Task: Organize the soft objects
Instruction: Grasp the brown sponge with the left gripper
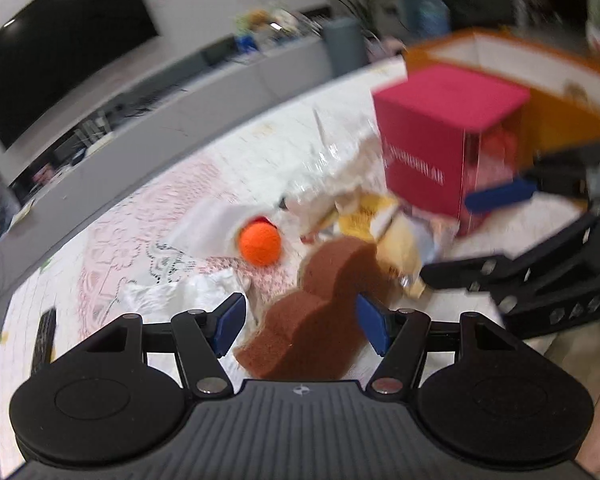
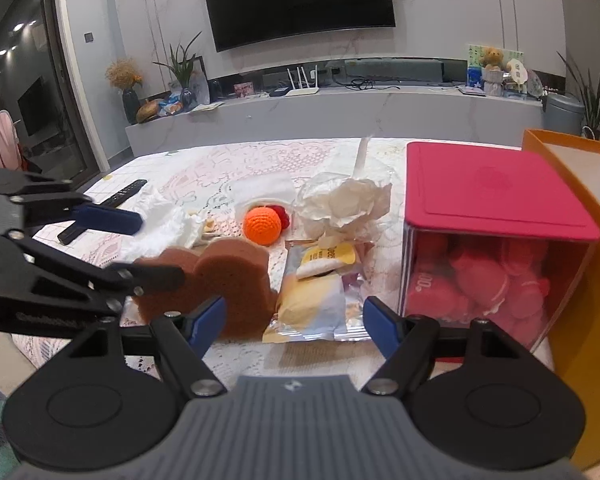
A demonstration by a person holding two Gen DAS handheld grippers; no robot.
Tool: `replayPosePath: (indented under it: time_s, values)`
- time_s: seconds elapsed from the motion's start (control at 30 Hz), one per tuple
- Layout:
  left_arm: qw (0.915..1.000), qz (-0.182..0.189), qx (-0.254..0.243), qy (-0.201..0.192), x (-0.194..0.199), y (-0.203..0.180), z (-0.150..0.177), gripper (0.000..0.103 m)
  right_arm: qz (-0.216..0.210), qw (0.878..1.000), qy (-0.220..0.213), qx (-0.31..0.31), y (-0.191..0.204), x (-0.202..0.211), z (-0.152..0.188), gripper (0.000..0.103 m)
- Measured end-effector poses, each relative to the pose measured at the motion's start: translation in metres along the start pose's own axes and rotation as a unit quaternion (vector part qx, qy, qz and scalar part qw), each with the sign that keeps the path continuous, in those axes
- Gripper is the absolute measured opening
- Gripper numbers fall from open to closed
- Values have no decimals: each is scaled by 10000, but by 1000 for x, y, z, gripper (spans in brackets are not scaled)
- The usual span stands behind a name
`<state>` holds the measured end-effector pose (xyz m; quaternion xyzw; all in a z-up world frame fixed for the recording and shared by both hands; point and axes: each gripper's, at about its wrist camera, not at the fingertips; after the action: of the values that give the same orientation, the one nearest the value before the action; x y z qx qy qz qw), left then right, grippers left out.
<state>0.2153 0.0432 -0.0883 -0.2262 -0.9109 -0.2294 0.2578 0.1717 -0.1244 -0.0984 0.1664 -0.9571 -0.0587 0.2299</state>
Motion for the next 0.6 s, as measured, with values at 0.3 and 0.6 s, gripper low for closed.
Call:
replayPosePath:
  time_s: [0.3,0.6]
  values:
    - [9940,644,-765,447,-31,-2,7,75,-84,9999,62,-32,-3,-13,8,75]
    - [9946,861,-243,528,-20,-2,2,60,-39,9999,95,-31,-3,-16,11,75]
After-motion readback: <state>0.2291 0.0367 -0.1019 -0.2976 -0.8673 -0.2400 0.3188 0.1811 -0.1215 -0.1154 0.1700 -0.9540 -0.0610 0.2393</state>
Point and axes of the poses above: each gripper's, at about its wrist camera, not at the fingertips, and x roughly against the way its jaws point, y to its left, z to its underside, and after that the axes turned 12 degrees about -y, right-handed
